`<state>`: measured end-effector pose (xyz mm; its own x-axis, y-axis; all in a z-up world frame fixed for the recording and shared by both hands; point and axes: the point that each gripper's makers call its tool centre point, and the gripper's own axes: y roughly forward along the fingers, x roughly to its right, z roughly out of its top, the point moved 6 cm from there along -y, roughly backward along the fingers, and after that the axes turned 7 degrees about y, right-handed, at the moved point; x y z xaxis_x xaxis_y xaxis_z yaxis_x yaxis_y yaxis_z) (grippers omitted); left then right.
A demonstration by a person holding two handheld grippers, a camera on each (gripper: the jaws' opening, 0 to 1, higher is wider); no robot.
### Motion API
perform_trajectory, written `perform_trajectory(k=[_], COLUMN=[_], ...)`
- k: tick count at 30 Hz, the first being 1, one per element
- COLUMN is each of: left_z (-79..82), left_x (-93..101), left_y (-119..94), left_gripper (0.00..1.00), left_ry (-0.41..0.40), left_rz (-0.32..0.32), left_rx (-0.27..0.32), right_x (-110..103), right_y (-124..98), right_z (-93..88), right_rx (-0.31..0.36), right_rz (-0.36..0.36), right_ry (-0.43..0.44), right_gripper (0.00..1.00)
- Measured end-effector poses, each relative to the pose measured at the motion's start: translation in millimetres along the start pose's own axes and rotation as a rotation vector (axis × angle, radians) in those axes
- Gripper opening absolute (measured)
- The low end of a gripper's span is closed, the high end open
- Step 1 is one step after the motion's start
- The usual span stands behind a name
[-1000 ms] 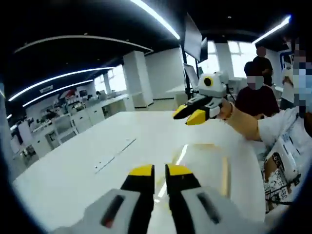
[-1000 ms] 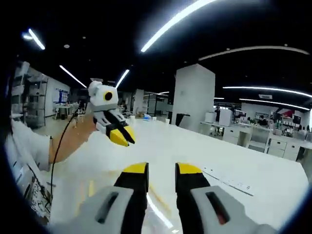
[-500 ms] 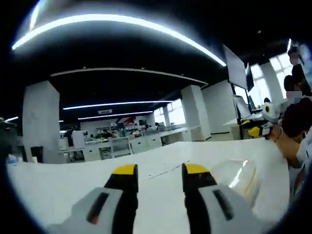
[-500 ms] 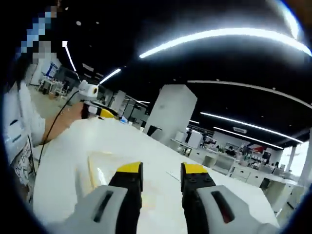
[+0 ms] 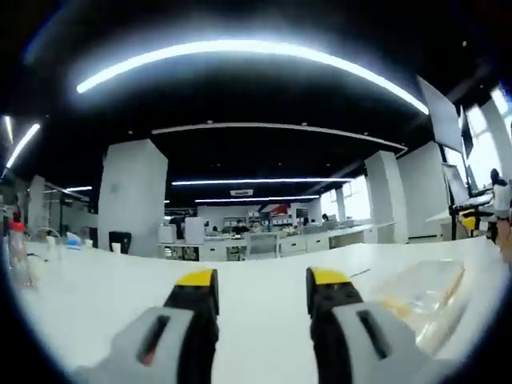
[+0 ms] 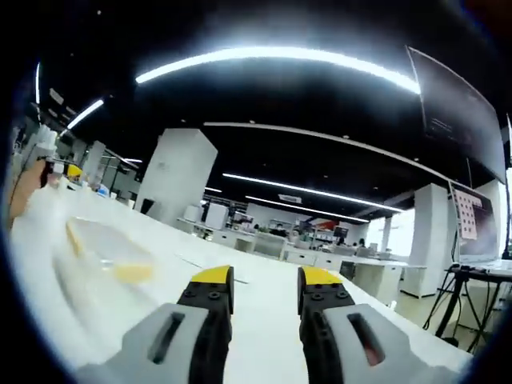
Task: Snap each plastic latch of the storage box into its locked position after aligning the lid with the box until every specified latch is closed and the lid sits flush.
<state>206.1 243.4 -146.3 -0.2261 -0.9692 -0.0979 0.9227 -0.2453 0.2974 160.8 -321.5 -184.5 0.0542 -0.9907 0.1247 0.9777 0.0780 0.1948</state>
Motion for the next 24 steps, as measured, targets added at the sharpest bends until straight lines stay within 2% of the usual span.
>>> perform_trajectory(k=[3,7,13,18,24], left_z=[1.2,-7.2,-11.2,-0.9,4.2], left_x=[2.2,2.0,4.4,8.2,19.3], left_y=[0,4,5,-1,-3], left_gripper=[0.43,0.43,0.43,0.43,0.43], left_ry=[0.012,0.040,0.030,0.030,0.073], left_rz=[0.007,0.018,-0.003,-0.006,-0.049], left_rx=[0.011,-0.039,-0.064,-0.008,0.000], right_x=[-1,-1,-1,-5,-6], right_y=[-2,-3,-4,-7,-13], right_z=[2.5,2.6,2.8,7.9,12.6], right_rx=[0.012,0.013,0.013,0.028,0.045], right_rz=[-0.019,-0.043,-0.058,-0.061,-0.078], right_ry=[-0.028,-0.068,-0.093,-0.142,-0.167], right_gripper=[0.31,0.31,0.31,0.31,0.31])
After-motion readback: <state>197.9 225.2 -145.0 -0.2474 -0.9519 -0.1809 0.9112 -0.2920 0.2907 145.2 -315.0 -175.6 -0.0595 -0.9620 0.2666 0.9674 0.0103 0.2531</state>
